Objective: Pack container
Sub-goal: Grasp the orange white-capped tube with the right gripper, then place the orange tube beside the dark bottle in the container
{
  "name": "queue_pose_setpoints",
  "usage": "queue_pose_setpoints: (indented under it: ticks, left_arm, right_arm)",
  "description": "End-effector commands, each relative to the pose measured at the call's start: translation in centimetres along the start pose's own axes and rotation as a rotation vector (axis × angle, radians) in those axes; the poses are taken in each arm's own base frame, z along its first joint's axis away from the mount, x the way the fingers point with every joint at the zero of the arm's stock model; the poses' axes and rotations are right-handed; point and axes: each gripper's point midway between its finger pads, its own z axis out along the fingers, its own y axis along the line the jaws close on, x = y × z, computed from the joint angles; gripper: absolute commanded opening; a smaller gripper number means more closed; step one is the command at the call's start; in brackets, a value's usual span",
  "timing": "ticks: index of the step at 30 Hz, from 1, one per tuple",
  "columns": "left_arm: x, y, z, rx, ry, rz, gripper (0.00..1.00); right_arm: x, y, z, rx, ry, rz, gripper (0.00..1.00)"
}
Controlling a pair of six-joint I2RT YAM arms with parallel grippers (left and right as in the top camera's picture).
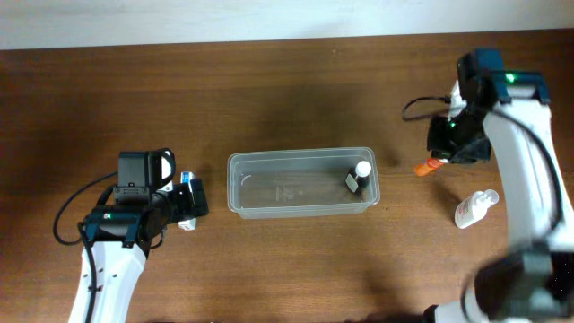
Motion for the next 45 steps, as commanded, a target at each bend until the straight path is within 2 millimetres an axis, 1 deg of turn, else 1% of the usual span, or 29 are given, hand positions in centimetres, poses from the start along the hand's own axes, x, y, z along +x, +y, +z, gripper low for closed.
queue_pose_setpoints:
  ticks: [1, 2, 4, 7, 9, 10, 13, 15, 17, 18, 21, 22, 25, 29, 33, 36, 40, 42, 45]
  left_arm:
    - [-0.6, -0.2, -0.4, 0.011, -0.015, -0.006, 1.00]
    - [-0.7, -0.2, -0.4, 0.011, -0.015, -0.006, 1.00]
    - [-0.7, -0.2, -0.4, 0.011, -0.015, -0.007, 1.00]
    - [-0.7, -0.2, -0.4, 0.011, -0.015, -0.006, 0.99]
    - [-0.7, -0.2, -0.4, 0.011, -0.015, -0.007, 1.00]
    - [-0.7, -0.2, -0.4, 0.011, -0.015, -0.007, 1.00]
    - [-0.7, -0.2, -0.4, 0.012, -0.018, -0.007, 1.00]
    - [-0.7, -0.2, -0.4, 0.012, -0.018, -0.007, 0.99]
    - [-0.7, -0.2, -0.4, 0.012, -0.018, -0.006, 1.00]
    - [-0.7, -0.2, -0.4, 0.012, -0.018, -0.007, 1.00]
    - [-0.7, -0.2, -0.4, 0.012, -0.018, -0.006, 1.00]
    - [-0.7, -0.2, -0.4, 0.012, -0.017, -0.006, 1.00]
    - [-0.7, -0.2, -0.4, 0.012, -0.018, -0.007, 1.00]
    - [-0.7, -0.2, -0.4, 0.012, -0.018, -0.007, 1.00]
    - [-0.7, -0.2, -0.4, 0.012, -0.018, -0.007, 1.00]
    - [-0.7, -0.2, -0.4, 0.012, -0.018, -0.006, 1.00]
    - [-0.7, -0.2, -0.4, 0.012, -0.018, -0.007, 1.00]
    - [-0.7, -0.2, -0.4, 0.012, -0.018, -0.007, 1.00]
    - [-0.7, -0.2, -0.4, 0.012, -0.018, -0.007, 1.00]
  right_arm:
    - [1.8, 2.3, -6.2, -0.046, -0.179, -0.099, 0.29]
    - [2.7, 2.8, -7.6, -0.067, -0.217, -0.093, 0.29]
    - [3.6, 3.5, -8.6, -0.103, -0.234, -0.107, 0.29]
    - [4.8, 4.2, -8.9, -0.117, -0.214, -0.138, 0.29]
    - [5.9, 5.8, -8.3, -0.131, -0.179, -0.199, 0.29]
    - [6.1, 6.3, -8.0, -0.134, -0.173, -0.218, 0.29]
    - [6.8, 8.8, -6.6, -0.154, -0.165, -0.301, 0.29]
    - [7.0, 9.9, -5.7, -0.163, -0.165, -0.322, 0.29]
    - [6.9, 11.3, -4.0, -0.171, -0.162, -0.352, 0.29]
    - [6.8, 11.5, -3.4, -0.170, -0.160, -0.355, 0.29]
    - [6.3, 11.9, -0.7, -0.154, -0.131, -0.355, 0.29]
    - [6.2, 11.9, -0.2, -0.148, -0.126, -0.355, 0.29]
    - [5.7, 11.5, 2.0, -0.088, -0.106, -0.352, 0.29]
    - [5.1, 11.0, 3.7, -0.026, -0.078, -0.353, 0.29]
    - [5.2, 11.1, 5.7, -0.001, -0.017, -0.357, 0.29]
    - [5.3, 11.1, 6.7, 0.011, 0.015, -0.358, 0.29]
    - [5.4, 11.1, 7.5, 0.021, 0.039, -0.360, 0.30]
    - [5.4, 11.1, 7.6, 0.023, 0.042, -0.360, 0.35]
    - [5.5, 11.1, 7.6, 0.023, 0.043, -0.360, 0.36]
